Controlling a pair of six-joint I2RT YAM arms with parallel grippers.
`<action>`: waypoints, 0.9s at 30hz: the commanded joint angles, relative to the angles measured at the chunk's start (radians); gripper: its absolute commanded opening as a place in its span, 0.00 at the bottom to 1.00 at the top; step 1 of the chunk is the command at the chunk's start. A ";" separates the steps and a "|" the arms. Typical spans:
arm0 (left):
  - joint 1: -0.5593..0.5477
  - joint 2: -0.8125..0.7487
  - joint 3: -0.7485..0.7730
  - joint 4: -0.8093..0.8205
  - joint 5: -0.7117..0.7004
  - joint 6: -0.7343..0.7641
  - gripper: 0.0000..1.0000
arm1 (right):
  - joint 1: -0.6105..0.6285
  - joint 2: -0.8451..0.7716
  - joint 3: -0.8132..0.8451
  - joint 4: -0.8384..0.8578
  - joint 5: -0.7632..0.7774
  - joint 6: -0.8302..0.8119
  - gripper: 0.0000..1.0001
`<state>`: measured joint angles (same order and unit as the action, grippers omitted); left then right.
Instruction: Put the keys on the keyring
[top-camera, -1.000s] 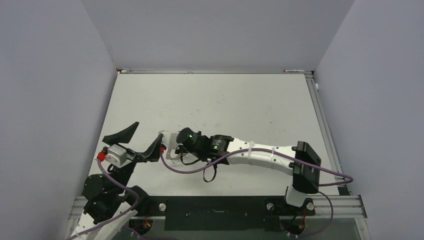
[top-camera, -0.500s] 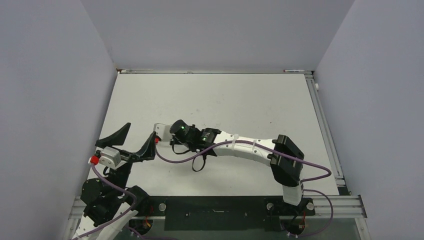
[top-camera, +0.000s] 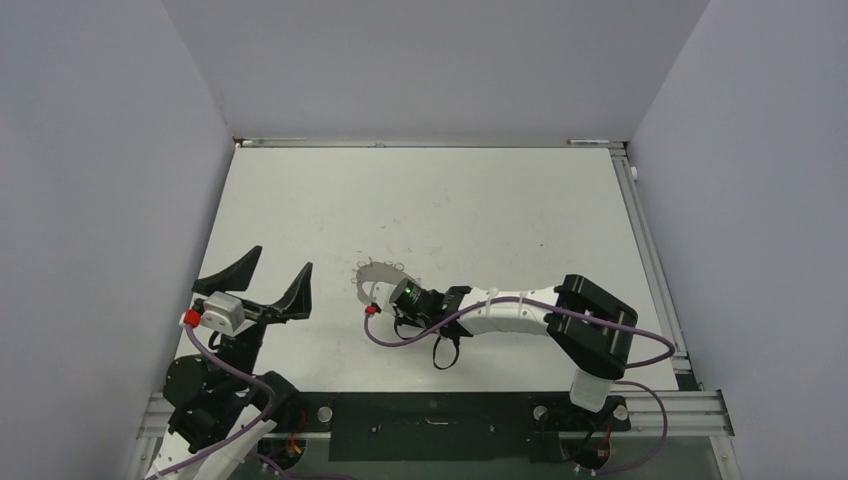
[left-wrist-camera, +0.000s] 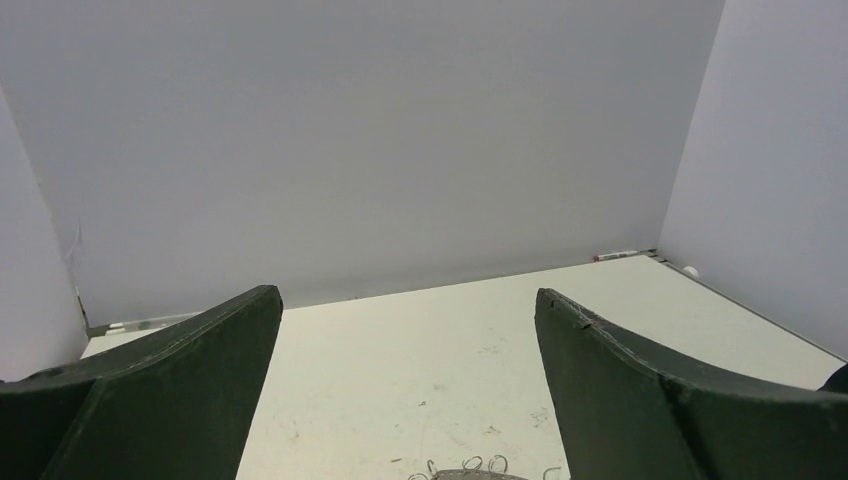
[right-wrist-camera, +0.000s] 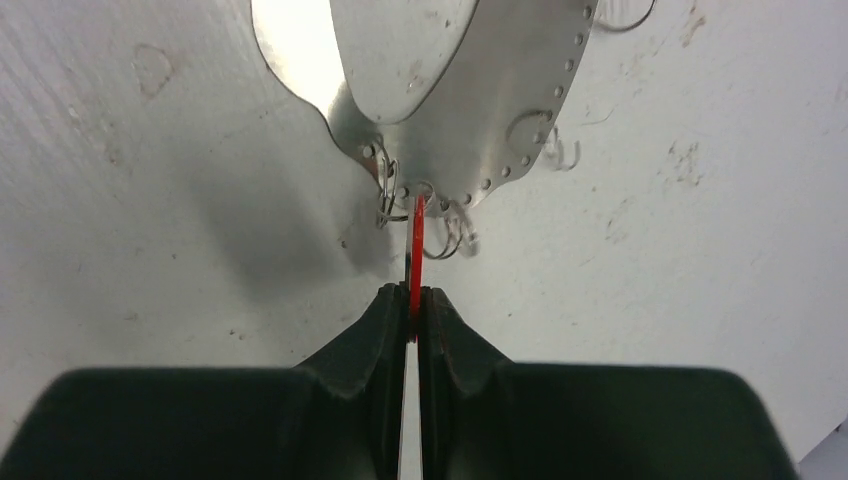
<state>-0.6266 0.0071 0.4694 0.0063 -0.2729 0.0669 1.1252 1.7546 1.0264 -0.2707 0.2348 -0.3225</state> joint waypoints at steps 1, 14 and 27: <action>0.005 -0.010 0.008 0.005 0.006 0.000 0.96 | -0.014 -0.066 -0.042 0.048 0.033 0.083 0.05; 0.005 0.020 0.008 0.000 0.011 0.000 0.96 | -0.066 -0.036 -0.080 -0.057 0.208 0.174 0.11; 0.005 0.035 0.006 0.004 0.018 -0.008 0.96 | -0.145 -0.047 -0.110 -0.087 0.374 0.277 0.26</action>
<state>-0.6266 0.0277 0.4694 -0.0010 -0.2642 0.0639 0.9943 1.7382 0.9146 -0.3408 0.5209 -0.0910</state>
